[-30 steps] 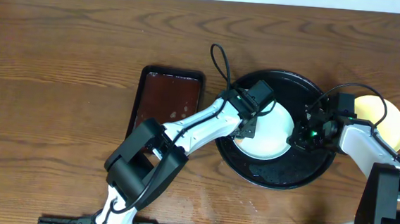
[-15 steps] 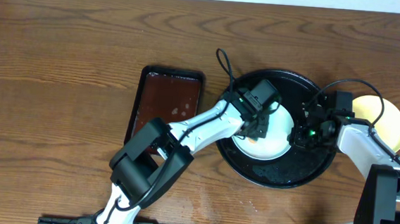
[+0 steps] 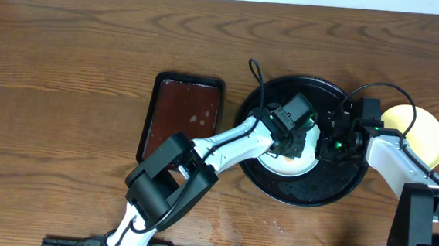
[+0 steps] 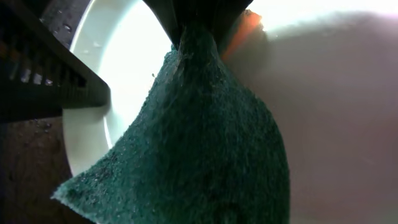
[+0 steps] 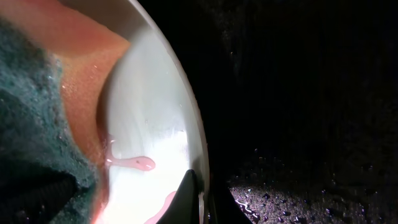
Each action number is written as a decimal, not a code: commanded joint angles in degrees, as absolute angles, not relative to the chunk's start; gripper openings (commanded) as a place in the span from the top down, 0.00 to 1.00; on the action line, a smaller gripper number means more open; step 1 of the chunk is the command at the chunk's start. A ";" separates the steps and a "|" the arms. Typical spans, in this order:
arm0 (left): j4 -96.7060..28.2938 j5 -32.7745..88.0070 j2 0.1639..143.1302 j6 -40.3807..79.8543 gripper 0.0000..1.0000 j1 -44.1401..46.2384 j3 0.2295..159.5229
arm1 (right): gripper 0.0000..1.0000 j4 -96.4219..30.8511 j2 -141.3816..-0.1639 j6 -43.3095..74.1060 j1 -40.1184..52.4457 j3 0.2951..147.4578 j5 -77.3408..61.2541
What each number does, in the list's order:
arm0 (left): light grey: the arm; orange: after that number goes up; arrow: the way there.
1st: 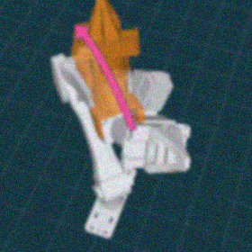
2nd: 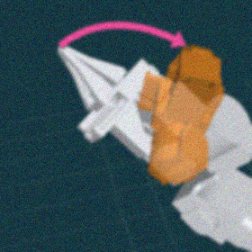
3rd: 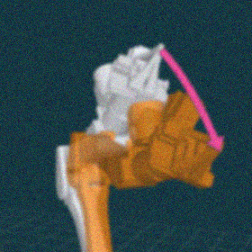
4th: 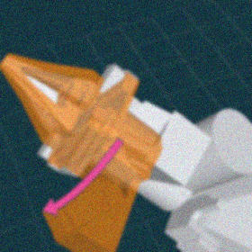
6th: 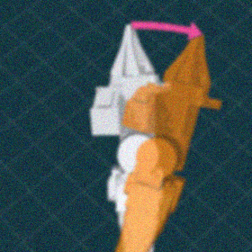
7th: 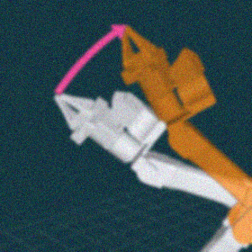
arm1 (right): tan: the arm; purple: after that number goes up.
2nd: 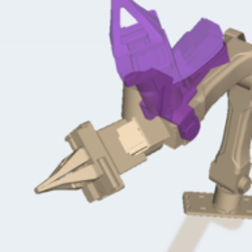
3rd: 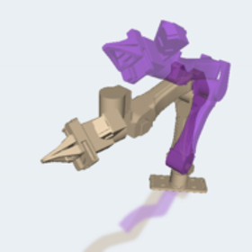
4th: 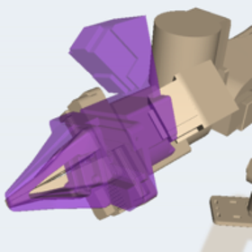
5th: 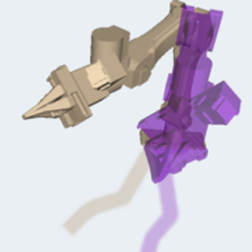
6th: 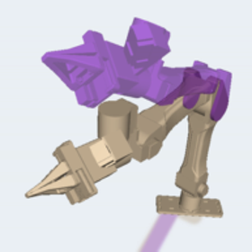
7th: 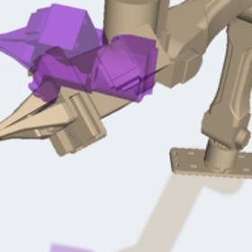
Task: Clean dirty plates on tray and stack at the side
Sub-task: 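Scrub the mint plate with the sponge while the right gripper holds it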
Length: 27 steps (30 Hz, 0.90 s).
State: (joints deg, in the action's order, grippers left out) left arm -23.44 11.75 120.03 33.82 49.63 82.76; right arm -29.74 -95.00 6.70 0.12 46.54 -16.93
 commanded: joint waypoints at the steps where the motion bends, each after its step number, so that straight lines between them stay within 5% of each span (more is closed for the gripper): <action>1: -24.27 -2.94 121.73 30.22 0.92 48.95 82.08 | 0.99 -29.74 -97.49 4.21 2.70 45.21 -16.36; 6: -28.12 -21.71 121.73 23.09 0.92 46.26 82.11 | 0.99 -30.22 -97.49 4.19 2.72 45.19 -16.34; 11: -35.51 -23.05 121.73 22.11 0.92 44.56 82.67 | 0.99 -30.22 -97.49 4.21 2.72 45.21 -16.34; 27: -38.52 24.36 121.73 14.85 0.92 45.28 83.72 | 0.99 -30.55 -97.49 4.23 2.72 45.21 -16.34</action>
State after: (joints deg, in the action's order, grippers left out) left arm -38.79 8.16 119.59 19.20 43.31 85.58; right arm -29.08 -95.61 6.28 1.85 46.68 -19.33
